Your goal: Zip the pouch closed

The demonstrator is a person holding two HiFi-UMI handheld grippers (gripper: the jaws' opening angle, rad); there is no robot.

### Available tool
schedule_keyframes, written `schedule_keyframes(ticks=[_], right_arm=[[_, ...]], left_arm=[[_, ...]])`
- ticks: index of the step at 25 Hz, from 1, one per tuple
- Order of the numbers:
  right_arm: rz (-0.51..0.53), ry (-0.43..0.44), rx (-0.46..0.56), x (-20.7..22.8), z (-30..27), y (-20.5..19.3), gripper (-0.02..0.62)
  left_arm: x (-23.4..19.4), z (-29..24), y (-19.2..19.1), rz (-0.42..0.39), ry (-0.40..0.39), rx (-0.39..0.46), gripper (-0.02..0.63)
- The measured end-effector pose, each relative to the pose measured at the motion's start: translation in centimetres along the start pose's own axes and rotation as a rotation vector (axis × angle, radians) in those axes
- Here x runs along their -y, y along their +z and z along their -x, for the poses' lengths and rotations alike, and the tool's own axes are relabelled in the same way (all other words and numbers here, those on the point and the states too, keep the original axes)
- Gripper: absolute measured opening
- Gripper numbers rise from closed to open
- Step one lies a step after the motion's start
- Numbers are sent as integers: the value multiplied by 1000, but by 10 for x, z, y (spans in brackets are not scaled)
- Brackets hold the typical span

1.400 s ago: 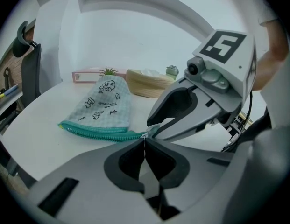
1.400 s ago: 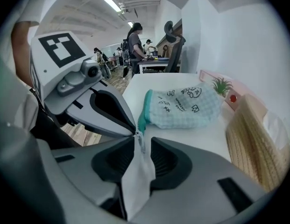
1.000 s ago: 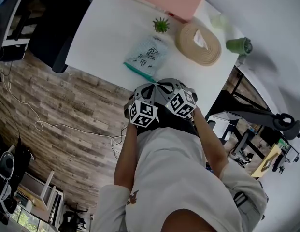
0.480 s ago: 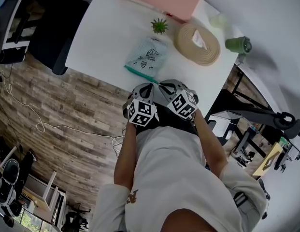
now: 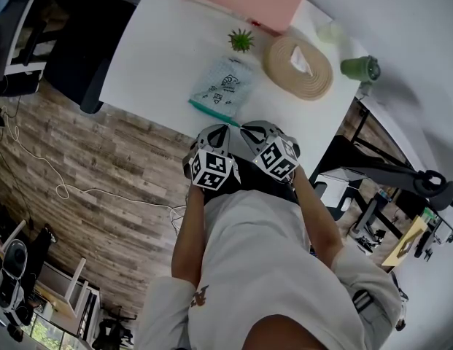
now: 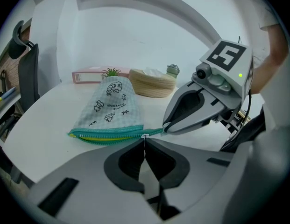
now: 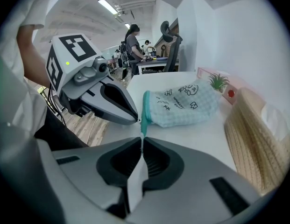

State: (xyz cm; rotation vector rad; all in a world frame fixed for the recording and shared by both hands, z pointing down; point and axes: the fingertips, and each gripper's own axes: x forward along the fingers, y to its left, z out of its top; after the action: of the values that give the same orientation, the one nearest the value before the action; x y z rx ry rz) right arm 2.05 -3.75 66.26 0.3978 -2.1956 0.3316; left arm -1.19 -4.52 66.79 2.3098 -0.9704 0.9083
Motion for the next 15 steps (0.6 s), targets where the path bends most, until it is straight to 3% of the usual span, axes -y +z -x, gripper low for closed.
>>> schedule_keyframes(ticks=[15], right_arm=[[-1, -12, 4, 5, 2, 3, 18]], left_arm=[[-21, 7, 3, 16, 43, 7, -2]])
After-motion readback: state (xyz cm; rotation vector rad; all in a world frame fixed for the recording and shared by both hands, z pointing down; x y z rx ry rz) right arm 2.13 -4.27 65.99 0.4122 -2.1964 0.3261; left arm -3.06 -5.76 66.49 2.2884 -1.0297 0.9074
